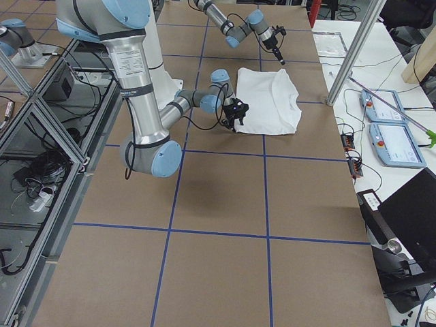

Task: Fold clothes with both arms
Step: 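Move the right gripper to the folded shirt's corner nearest the robot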

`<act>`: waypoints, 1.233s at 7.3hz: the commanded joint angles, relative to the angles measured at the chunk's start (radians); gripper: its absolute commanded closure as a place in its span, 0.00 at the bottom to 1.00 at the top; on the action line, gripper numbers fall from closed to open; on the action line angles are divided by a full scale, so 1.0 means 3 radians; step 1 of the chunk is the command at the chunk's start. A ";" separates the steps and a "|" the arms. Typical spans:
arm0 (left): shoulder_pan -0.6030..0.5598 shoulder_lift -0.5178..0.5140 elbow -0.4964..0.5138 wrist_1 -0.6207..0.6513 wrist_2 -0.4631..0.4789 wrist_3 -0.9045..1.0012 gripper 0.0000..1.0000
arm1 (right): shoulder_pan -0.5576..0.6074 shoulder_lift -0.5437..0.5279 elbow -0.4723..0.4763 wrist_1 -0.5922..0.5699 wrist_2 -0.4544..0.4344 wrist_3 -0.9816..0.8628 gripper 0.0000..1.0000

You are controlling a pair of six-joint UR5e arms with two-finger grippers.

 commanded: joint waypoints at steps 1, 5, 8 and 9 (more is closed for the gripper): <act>-0.0002 0.0015 -0.0025 0.0010 -0.0001 -0.0001 0.40 | -0.0007 -0.0012 0.0023 0.0005 0.0015 -0.0005 1.00; -0.0002 0.0020 -0.0025 0.0010 -0.0006 0.0004 0.40 | -0.0048 -0.0246 0.0466 -0.0036 0.0112 -0.0016 1.00; -0.0007 0.0025 -0.0030 0.0010 -0.0022 0.0009 0.40 | -0.0517 -0.0508 0.1202 -0.0300 0.0265 0.0000 1.00; -0.0007 0.0025 -0.0041 0.0020 -0.0032 0.0014 0.30 | -0.0726 -0.0518 0.1371 -0.0520 0.0342 0.0010 1.00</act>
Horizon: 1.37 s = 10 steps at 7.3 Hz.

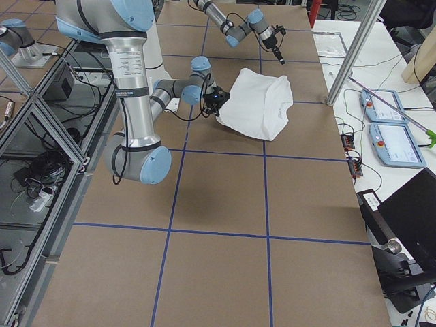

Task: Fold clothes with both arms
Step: 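Drag the folded shirt corner toward the robot with the right gripper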

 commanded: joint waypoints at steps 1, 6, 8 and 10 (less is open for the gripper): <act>-0.0002 0.0006 -0.0024 0.0003 -0.0113 0.0006 0.00 | -0.0518 -0.0050 0.0426 -0.0465 0.0080 0.0014 1.00; 0.0044 0.0434 -0.0529 -0.0130 -0.0155 -0.0035 0.00 | -0.1374 -0.0347 0.0841 -0.0600 -0.0099 0.0050 0.00; 0.0151 0.0517 -0.0851 -0.0110 -0.0668 -0.0705 0.00 | -0.0902 -0.0139 0.0852 -0.0595 -0.0308 0.0055 0.00; 0.0564 0.0792 -0.1300 -0.0084 -0.0596 -0.1499 0.00 | -0.0150 0.0296 0.0450 -0.0575 -0.0319 -0.0117 0.00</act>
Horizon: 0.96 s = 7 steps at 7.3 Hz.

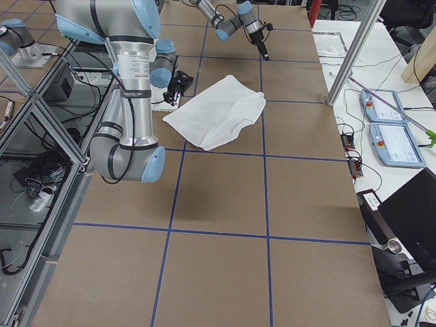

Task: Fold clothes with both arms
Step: 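Drag the folded shirt corner toward the robot with the right gripper, then grasp the shirt edges with both grippers from either side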

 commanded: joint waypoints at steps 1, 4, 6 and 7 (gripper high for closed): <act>0.0343 0.0219 -0.0453 0.0059 0.0005 -0.0727 0.00 | 0.0602 0.0485 -0.0455 0.0031 -0.0053 -0.0175 0.00; 0.0793 0.0199 -0.0670 0.0672 -0.0021 -0.0720 0.11 | 0.0726 0.0543 -0.0580 0.0031 -0.0059 -0.0262 0.00; 0.0819 0.0331 -0.0670 0.0688 0.0005 -0.0791 0.00 | 0.0742 0.0543 -0.0687 0.0041 -0.0104 -0.0272 0.00; 0.0860 0.0317 -0.0644 0.0749 0.0131 -0.0882 0.00 | 0.0742 0.0569 -0.0682 0.0042 -0.0105 -0.0257 0.00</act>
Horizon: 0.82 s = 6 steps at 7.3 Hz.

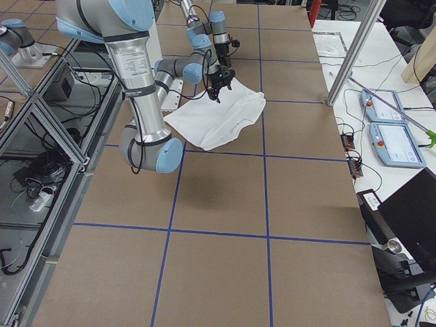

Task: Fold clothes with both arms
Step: 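Grasp the shirt edges with both grippers from either side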

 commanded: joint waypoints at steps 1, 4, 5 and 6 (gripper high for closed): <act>0.0095 -0.0007 0.0034 0.0312 0.0163 -0.0116 0.00 | 0.0004 0.0050 -0.0022 0.0003 -0.0016 0.0019 0.00; 0.0177 -0.0068 0.0065 0.0351 0.0173 -0.0121 0.69 | 0.0009 0.0055 -0.0022 0.0003 -0.0016 0.0024 0.00; 0.0177 -0.0078 0.0085 0.0351 0.0173 -0.0116 1.00 | 0.0009 0.0055 -0.0022 0.0003 -0.0011 0.0034 0.00; 0.0167 -0.0084 0.0050 0.0351 0.0178 -0.0096 1.00 | 0.0009 0.0055 -0.0027 -0.0002 -0.0011 0.0034 0.00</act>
